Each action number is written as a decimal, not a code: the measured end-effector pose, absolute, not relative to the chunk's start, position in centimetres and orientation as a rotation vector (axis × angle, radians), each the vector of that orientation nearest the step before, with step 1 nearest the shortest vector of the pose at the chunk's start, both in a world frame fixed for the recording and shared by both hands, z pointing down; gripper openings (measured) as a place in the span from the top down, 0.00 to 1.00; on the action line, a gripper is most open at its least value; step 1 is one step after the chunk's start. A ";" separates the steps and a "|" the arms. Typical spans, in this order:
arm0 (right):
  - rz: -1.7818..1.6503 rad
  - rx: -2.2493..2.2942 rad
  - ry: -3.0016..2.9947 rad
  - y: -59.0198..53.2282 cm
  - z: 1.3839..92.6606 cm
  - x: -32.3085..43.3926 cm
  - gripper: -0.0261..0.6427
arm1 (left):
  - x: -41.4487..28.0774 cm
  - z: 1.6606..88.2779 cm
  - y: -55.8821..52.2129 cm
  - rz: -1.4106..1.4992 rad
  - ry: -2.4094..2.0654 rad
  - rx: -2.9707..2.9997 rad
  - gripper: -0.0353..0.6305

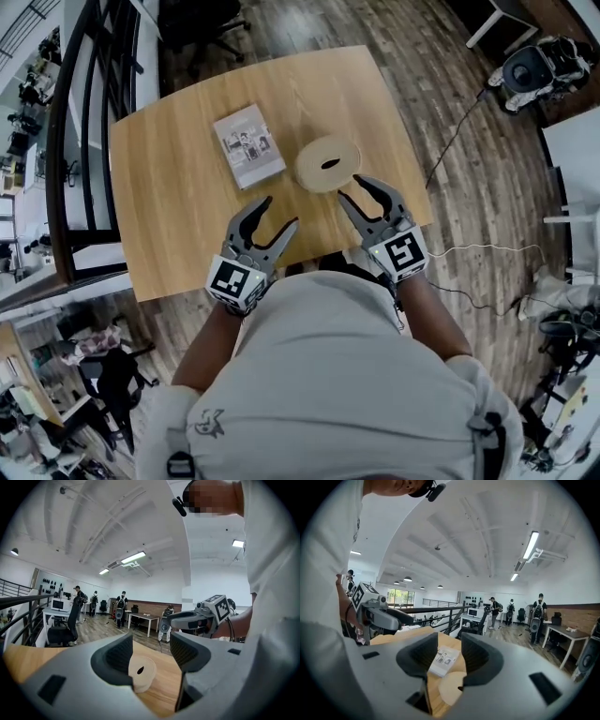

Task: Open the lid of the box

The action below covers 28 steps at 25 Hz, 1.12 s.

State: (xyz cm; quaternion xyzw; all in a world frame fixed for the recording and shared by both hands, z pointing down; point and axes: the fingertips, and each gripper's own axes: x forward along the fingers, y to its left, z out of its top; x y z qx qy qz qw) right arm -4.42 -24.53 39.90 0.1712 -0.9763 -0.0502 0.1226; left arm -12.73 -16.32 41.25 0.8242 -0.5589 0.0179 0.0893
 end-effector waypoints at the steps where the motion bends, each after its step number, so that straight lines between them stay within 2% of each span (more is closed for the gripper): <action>1: -0.150 0.478 -2.840 -25.1 40.4 -4.5 0.72 | -12.6 41.6 -16.7 0.062 -1.662 2.442 0.59; 28: -0.460 -0.054 -2.463 -34.8 56.9 -6.1 0.68 | -11.9 53.0 -24.4 0.320 -1.673 2.293 0.59</action>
